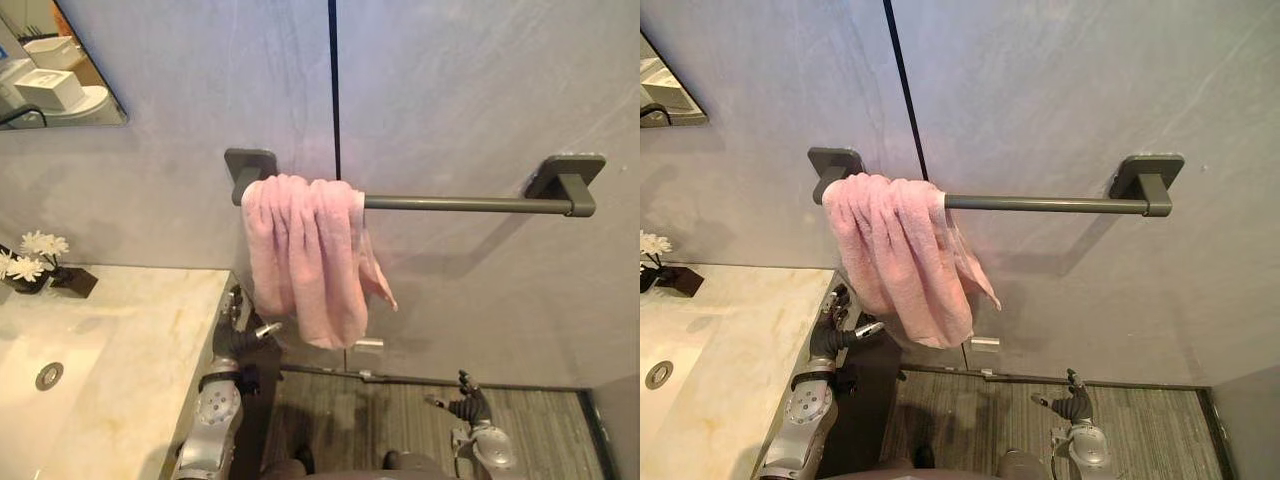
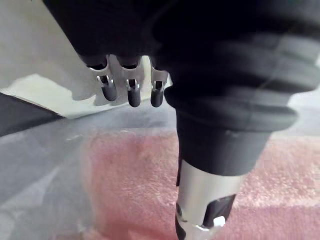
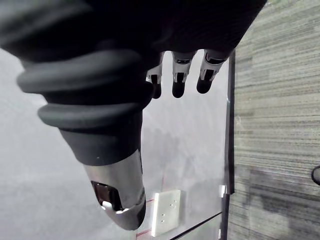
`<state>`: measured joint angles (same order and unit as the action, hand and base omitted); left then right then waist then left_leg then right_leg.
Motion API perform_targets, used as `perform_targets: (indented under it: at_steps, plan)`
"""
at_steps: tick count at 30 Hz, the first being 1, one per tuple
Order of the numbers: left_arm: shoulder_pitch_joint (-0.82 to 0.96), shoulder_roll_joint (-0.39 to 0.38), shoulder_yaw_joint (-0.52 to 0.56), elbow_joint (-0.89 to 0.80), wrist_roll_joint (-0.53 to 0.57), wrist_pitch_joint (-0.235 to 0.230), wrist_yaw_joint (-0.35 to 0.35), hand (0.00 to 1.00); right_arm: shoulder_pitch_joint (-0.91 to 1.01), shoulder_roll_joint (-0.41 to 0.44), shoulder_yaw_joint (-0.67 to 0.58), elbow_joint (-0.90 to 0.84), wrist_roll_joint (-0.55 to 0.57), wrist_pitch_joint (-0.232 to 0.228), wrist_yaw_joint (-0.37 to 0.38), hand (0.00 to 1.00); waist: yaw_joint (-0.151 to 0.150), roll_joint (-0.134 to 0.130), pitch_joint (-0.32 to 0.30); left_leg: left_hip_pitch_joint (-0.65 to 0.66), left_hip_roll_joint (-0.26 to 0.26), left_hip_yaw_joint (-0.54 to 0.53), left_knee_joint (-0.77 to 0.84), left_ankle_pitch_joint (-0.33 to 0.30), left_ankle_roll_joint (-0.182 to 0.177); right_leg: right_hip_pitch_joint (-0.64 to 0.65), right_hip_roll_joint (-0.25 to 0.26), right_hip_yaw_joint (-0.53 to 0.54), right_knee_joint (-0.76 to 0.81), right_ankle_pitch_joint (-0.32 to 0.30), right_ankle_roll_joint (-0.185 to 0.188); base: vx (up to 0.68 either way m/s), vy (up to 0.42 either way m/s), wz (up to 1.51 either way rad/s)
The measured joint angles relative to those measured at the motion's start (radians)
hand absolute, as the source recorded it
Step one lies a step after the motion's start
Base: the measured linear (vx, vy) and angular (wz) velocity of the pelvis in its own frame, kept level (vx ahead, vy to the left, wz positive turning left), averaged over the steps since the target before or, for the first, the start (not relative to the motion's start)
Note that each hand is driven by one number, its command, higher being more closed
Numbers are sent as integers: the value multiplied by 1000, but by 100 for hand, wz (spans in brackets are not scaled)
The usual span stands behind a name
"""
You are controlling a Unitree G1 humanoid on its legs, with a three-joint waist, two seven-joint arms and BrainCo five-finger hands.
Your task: Organize washtable
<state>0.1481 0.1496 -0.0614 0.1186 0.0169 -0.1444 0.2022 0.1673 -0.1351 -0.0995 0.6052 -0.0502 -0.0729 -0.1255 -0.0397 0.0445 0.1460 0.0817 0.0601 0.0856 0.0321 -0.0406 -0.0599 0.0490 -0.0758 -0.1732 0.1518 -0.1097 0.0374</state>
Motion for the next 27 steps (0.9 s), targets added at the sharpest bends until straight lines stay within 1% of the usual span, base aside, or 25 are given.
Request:
perform_targets:
  at_steps: [1,3,8,13,15,17,19,20,22,23,24,27]
  plan:
    - [-7,5,-7,0,0,0,0,100,-3,-1,0,0,0,0,0,0,-1,0,0,0,1,3,-1,1,1,0,2,4,-6,5,1,-32,14,-21]
    - [-40,17,-31,12,13,1,-2,100,-15,-8,2,0,0,0,1,0,-3,1,-1,2,2,15,-18,11,7,1,7,17,-37,30,1,-42,16,-18]
    - [-81,22,-67,57,23,2,-6,100,-30,-31,42,-24,0,1,2,0,-9,1,-1,6,2,33,-32,23,10,7,13,37,-81,66,3,-49,13,-14]
    - [-89,50,-67,73,23,2,-7,100,-44,-38,87,-191,0,0,14,0,-29,1,-3,24,6,50,-57,30,6,21,23,59,-135,101,1,-50,-1,-13]
    - [-90,55,-67,73,24,2,-7,100,-52,-49,112,-250,0,0,20,0,-30,1,-3,24,6,53,-64,33,6,21,26,66,-151,114,1,-23,-10,-13]
    - [-90,55,-67,73,24,2,-7,100,-57,-64,135,-319,1,-1,23,0,-29,1,-4,24,6,52,-65,34,6,24,28,66,-159,119,1,-7,-5,-3]
    - [-90,58,-67,73,23,2,-6,100,-83,-101,180,-390,9,-7,44,0,-26,0,-9,25,7,53,-64,35,6,25,27,69,-159,119,1,0,0,0]
    - [-90,59,-67,73,23,2,-6,100,-86,-106,188,-397,11,-8,46,0,-26,0,-10,25,7,53,-64,35,6,25,27,69,-159,119,1,11,-3,-3]
    - [-90,60,-68,73,23,2,-6,100,-128,-151,247,-457,32,-22,82,0,-23,-2,-16,26,7,54,-63,35,6,33,27,71,-161,119,1,0,0,0]
    - [-90,61,-72,73,22,2,-6,100,-148,-169,275,-482,45,-34,94,0,-20,-3,-18,29,7,54,-62,35,6,36,27,72,-162,119,1,12,-3,-4]
    - [-90,63,-87,73,21,2,-7,100,-165,-185,301,-510,53,-39,110,0,-8,-4,-25,29,7,53,-61,35,6,35,28,75,-163,119,1,-3,-5,-4]
    - [-88,62,-106,73,16,-1,-7,100,-198,-202,347,-516,86,-51,133,0,2,-8,-31,29,7,50,-61,35,7,37,28,74,-164,119,1,-9,-3,1]
